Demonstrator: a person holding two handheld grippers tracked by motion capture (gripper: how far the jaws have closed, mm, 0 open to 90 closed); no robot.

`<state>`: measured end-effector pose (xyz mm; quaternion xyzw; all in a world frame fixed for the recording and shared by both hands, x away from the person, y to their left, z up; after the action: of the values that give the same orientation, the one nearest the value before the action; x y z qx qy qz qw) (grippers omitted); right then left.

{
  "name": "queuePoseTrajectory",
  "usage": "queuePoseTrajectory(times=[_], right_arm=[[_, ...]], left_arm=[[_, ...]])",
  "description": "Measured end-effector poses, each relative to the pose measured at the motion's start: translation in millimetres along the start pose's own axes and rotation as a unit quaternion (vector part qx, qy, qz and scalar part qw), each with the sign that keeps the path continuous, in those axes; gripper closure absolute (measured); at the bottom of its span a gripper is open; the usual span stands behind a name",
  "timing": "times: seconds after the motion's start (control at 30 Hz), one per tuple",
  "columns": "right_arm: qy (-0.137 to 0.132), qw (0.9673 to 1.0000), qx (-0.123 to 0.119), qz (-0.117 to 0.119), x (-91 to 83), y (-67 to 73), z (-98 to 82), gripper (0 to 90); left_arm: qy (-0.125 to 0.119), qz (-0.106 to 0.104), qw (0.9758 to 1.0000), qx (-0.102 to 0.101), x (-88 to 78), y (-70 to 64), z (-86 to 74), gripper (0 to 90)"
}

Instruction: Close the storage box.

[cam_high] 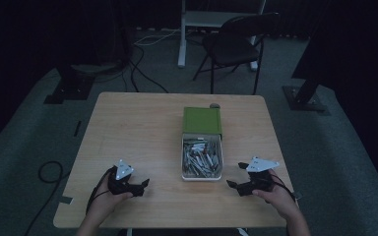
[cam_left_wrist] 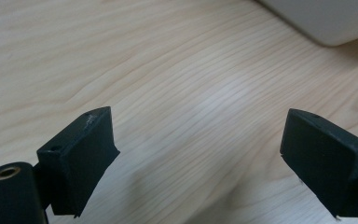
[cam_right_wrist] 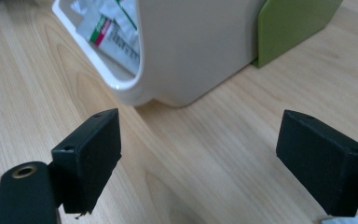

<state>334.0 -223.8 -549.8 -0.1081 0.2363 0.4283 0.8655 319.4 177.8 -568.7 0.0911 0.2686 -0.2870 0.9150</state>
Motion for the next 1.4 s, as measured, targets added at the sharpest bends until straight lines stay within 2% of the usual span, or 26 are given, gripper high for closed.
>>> queuePoseTrajectory(times=[0.17,0.23,0.33,0.4,0.47,0.63,0.73,0.9,0.97,1.07,1.13,1.3,1.4], right_arm=[[-0.018,0.9998,0.006,0.002,-2.0,-0.6,9.9,13.7],[-0.026,0.9996,0.008,0.003,-2.5,-0.5,13.0,13.7],[-0.042,0.9988,0.023,0.010,-2.8,0.4,17.2,13.7],[-0.049,0.9983,0.028,0.011,-2.5,0.5,19.3,13.7],[-0.051,0.9982,0.028,0.010,-1.2,0.5,20.6,13.7],[-0.053,0.9982,0.028,0.010,2.9,1.0,22.9,13.7],[-0.057,0.9976,0.038,0.015,4.8,1.8,24.5,13.7],[-0.067,0.9969,0.038,0.012,5.8,0.5,28.0,13.7],[-0.068,0.9970,0.035,0.010,6.4,0.2,28.7,13.7],[-0.069,0.9968,0.038,0.010,7.9,0.1,29.3,13.7],[-0.068,0.9968,0.040,0.010,9.0,-0.1,29.4,13.7],[-0.068,0.9968,0.041,0.006,12.4,-2.0,29.1,13.7],[-0.068,0.9968,0.041,0.004,13.4,-2.8,28.7,13.7]], left_arm=[[-0.008,-0.014,0.9997,0.017,7.1,-13.5,8.7,10.8],[-0.016,-0.022,0.9995,0.017,10.0,-18.4,12.4,10.8],[-0.015,-0.039,0.9989,0.019,13.9,-26.0,15.5,11.8],[-0.015,-0.043,0.9987,0.024,16.7,-29.6,17.4,12.7],[-0.013,-0.046,0.9984,0.030,19.4,-32.1,19.4,12.7],[-0.031,-0.048,0.9978,0.032,25.2,-37.3,29.0,12.7],[-0.041,-0.051,0.9973,0.033,28.6,-39.7,35.4,12.7],[-0.061,-0.062,0.9956,0.033,33.3,-45.1,44.8,12.6],[-0.068,-0.061,0.9950,0.041,35.0,-47.8,48.8,12.6],[-0.076,-0.072,0.9937,0.041,36.8,-52.9,54.5,12.6],[-0.078,-0.075,0.9929,0.049,38.7,-55.4,57.3,12.5],[-0.086,-0.078,0.9918,0.052,43.4,-58.9,63.5,12.4],[-0.083,-0.078,0.9919,0.057,45.2,-58.9,66.0,11.4]])
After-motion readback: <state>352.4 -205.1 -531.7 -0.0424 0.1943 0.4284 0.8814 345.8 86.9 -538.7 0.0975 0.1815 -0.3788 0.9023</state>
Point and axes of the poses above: each handheld gripper's, and its own axes: x roughly forward along the jaws, z roughly out of its top, y roughly to its left, the point moved 5 cm from there along x, roughly forward along the jaws, and after that the axes turned 6 degrees about -y, right-handed, at the moved point
